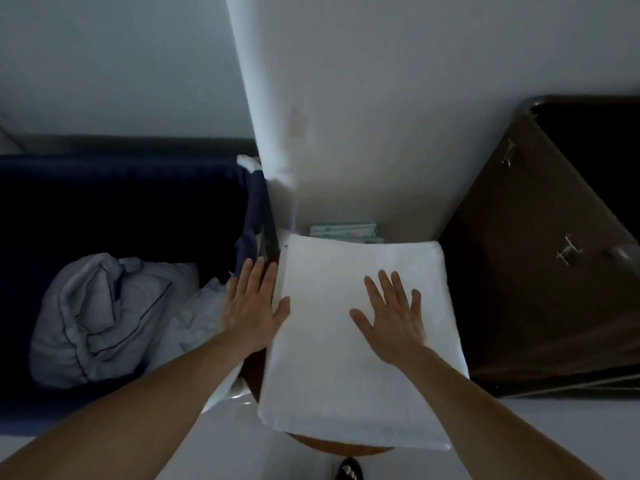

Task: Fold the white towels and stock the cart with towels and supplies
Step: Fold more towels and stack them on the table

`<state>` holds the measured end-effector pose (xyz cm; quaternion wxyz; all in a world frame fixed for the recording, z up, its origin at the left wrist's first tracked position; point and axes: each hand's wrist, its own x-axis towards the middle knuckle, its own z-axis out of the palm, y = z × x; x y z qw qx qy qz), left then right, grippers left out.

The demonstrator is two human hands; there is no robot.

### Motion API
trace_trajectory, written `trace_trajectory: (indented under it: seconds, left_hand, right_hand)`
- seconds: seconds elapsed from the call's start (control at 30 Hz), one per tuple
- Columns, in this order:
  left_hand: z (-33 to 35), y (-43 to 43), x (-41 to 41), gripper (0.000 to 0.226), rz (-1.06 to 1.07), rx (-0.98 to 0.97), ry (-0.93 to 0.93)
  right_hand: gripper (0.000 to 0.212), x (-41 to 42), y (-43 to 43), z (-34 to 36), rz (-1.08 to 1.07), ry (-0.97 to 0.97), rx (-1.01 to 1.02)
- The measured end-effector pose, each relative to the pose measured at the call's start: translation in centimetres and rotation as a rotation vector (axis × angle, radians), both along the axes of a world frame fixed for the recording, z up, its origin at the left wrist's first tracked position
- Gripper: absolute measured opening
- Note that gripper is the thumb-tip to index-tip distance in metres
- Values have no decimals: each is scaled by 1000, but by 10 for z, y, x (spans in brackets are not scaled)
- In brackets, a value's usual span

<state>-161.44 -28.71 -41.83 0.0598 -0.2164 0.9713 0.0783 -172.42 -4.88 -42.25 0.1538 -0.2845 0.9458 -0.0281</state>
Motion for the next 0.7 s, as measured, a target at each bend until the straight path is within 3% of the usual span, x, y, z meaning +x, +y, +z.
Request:
trace_trajectory:
  seconds: [0.1, 0.3, 0.43, 0.57, 0.7]
  left_hand:
    - [18, -46, 25, 72, 96, -28, -8]
    - [26, -157, 91, 75, 284, -23, 12]
    - [23, -236, 119, 73, 342, -8, 67]
    - [1, -316, 130, 72, 333, 70, 80]
    - [-33, -373, 140, 74, 287, 156, 46]
  right_hand:
    - [85, 3, -39, 15, 65, -6, -9]
    - [104, 19, -142, 40, 186, 30, -66]
    - [96, 38, -239, 48, 266, 34, -98]
    - [74, 67, -335, 23, 339, -13, -58]
    - [84, 93, -401, -35, 378, -206, 42]
